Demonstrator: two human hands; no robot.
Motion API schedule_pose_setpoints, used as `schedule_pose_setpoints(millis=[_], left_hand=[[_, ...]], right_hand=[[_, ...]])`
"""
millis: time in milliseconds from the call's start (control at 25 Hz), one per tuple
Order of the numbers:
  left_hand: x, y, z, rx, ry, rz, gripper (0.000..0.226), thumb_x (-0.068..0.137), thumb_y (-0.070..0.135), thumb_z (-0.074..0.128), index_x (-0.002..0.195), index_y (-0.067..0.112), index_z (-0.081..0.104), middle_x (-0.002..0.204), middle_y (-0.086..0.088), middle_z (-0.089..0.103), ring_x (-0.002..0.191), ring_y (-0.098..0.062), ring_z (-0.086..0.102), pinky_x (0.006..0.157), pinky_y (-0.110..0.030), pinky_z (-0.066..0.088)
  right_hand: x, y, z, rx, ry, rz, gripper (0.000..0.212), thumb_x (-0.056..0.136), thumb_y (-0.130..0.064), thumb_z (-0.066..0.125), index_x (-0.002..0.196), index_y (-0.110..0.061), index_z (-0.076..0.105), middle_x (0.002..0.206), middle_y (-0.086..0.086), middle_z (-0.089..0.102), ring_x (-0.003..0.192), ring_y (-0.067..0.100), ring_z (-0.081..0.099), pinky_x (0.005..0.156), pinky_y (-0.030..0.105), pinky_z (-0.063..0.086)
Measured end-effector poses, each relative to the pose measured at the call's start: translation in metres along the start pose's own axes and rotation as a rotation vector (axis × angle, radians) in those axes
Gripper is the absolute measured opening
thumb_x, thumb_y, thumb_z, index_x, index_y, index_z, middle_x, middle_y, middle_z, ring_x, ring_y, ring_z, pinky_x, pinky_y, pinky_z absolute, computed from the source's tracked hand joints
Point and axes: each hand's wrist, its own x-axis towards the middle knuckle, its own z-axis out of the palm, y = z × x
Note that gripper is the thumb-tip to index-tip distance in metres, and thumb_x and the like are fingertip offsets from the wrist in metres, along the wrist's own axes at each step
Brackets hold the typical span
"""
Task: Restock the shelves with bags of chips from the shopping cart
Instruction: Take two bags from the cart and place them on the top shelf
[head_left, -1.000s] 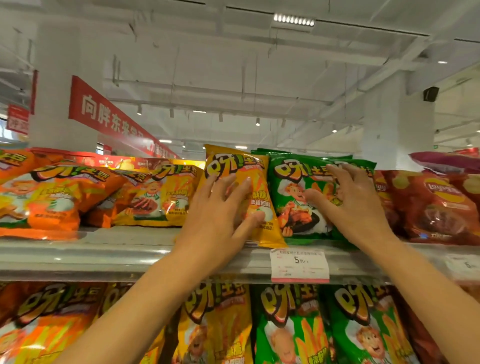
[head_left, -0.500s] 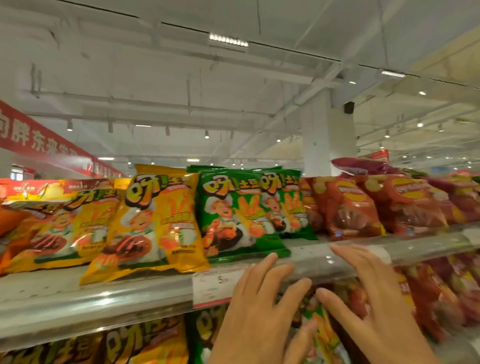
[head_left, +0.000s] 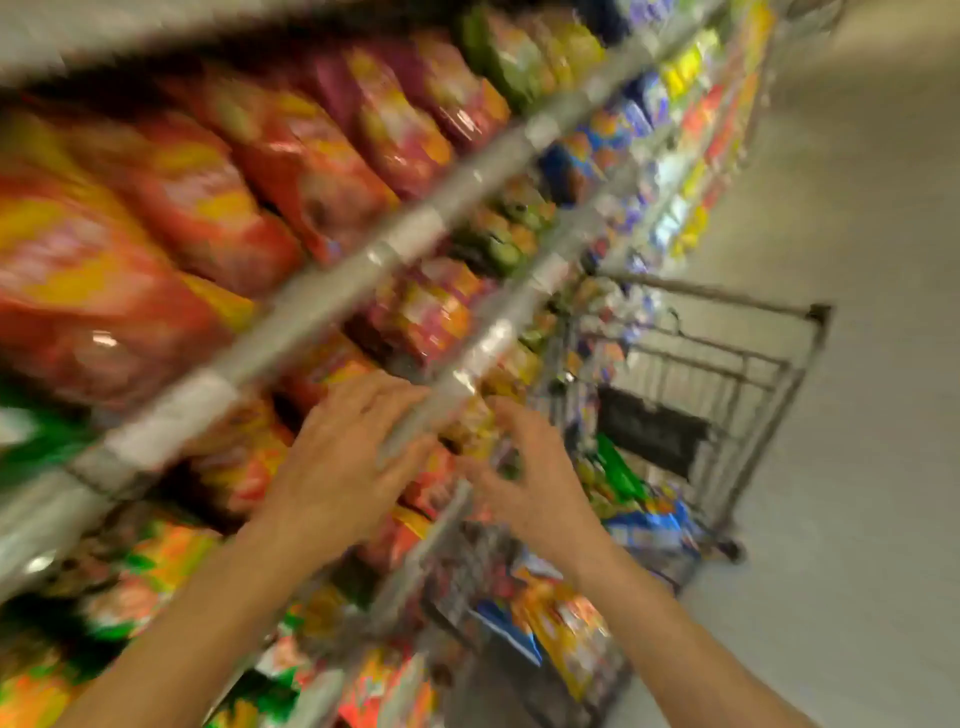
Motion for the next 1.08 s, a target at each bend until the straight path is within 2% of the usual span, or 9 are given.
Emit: schedule_pose_setpoints(millis=[120,200,280,360,440,600,720,800,1080], left_hand=[[0.008,0.014,0.095,-0.169,-0.186,-0.081,0.042,0.09,0.045,0.053,0.119,0.019,0.069,0.116,-0.003,0.068,0.111,-0.025,0.059,0.099,-0.03,0.038],[0.006,0.021,0.145,-0.243,-0.345,-0.151,0.045,0.089,0.047,0.055,0.12,0.018,0.068,0.116,-0.002,0.067,0.111,-0.025,0.059,0.098,-0.03,0.039],[0.006,0.02,0.188,-0.286,-0.496,-0.231,0.043,0.093,0.04,0.064,0.129,0.017,0.065,0.127,-0.003,0.062,0.123,-0.027,0.055,0.102,-0.034,0.04],[0.011,0.012,0.222,-0.284,-0.606,-0.286,0.046,0.096,0.038,0.065,0.138,0.021,0.058,0.14,-0.002,0.054,0.134,-0.024,0.047,0.106,-0.032,0.037],[0.02,0.002,0.253,-0.278,-0.705,-0.315,0.05,0.098,0.042,0.061,0.143,0.022,0.052,0.146,-0.001,0.05,0.136,-0.021,0.044,0.104,-0.029,0.037],[0.037,-0.027,0.318,-0.366,-0.887,-0.474,0.053,0.098,0.04,0.062,0.144,0.019,0.05,0.144,-0.002,0.051,0.132,-0.022,0.049,0.102,-0.035,0.044],[0.035,-0.049,0.384,-0.452,-1.029,-0.573,0.039,0.094,0.032,0.067,0.131,0.021,0.058,0.117,0.006,0.064,0.117,-0.021,0.062,0.095,-0.036,0.053],[0.022,-0.063,0.438,-0.503,-1.129,-0.634,0.041,0.091,0.03,0.071,0.129,0.021,0.059,0.118,0.001,0.067,0.114,-0.023,0.064,0.096,-0.041,0.054],[-0.026,-0.094,0.583,-0.413,-1.11,-0.811,0.089,0.085,0.033,0.078,0.155,0.012,0.027,0.159,-0.013,0.036,0.143,-0.033,0.039,0.117,-0.048,0.035]], right_hand=[[-0.036,0.083,-0.024,-0.05,-0.088,0.351,0.051,0.087,-0.022,0.076,0.132,-0.01,0.057,0.118,0.011,0.064,0.106,0.016,0.059,0.097,0.037,0.046],[-0.062,0.124,-0.034,-0.032,-0.131,0.5,0.041,0.086,-0.019,0.076,0.124,-0.021,0.059,0.107,0.005,0.068,0.095,0.014,0.064,0.087,0.038,0.049],[-0.077,0.156,-0.038,0.02,-0.129,0.597,0.031,0.085,-0.021,0.077,0.109,-0.03,0.06,0.099,-0.009,0.068,0.088,0.0,0.064,0.085,0.033,0.052],[-0.08,0.172,-0.04,0.054,-0.107,0.67,0.026,0.083,-0.026,0.079,0.097,-0.036,0.06,0.094,-0.023,0.067,0.091,-0.015,0.061,0.08,0.007,0.046],[-0.077,0.19,-0.037,0.095,-0.11,0.747,0.032,0.083,-0.022,0.08,0.094,-0.041,0.056,0.091,-0.026,0.064,0.09,-0.026,0.057,0.074,-0.001,0.041],[-0.071,0.235,-0.013,0.234,-0.119,1.011,0.037,0.092,-0.024,0.073,0.112,-0.036,0.044,0.102,-0.027,0.053,0.102,-0.005,0.061,0.075,0.008,0.043],[-0.065,0.28,0.021,0.364,0.055,1.338,0.054,0.095,-0.021,0.068,0.141,-0.018,0.039,0.128,0.001,0.06,0.118,0.023,0.059,0.092,0.038,0.053],[-0.06,0.315,0.051,0.388,0.217,1.499,0.061,0.096,-0.022,0.066,0.148,-0.013,0.036,0.144,0.014,0.053,0.129,0.033,0.054,0.106,0.052,0.048],[-0.055,0.447,0.12,0.174,0.717,1.853,0.079,0.098,-0.054,0.05,0.158,-0.014,0.02,0.162,0.018,0.026,0.147,0.038,0.028,0.117,0.052,0.027]])
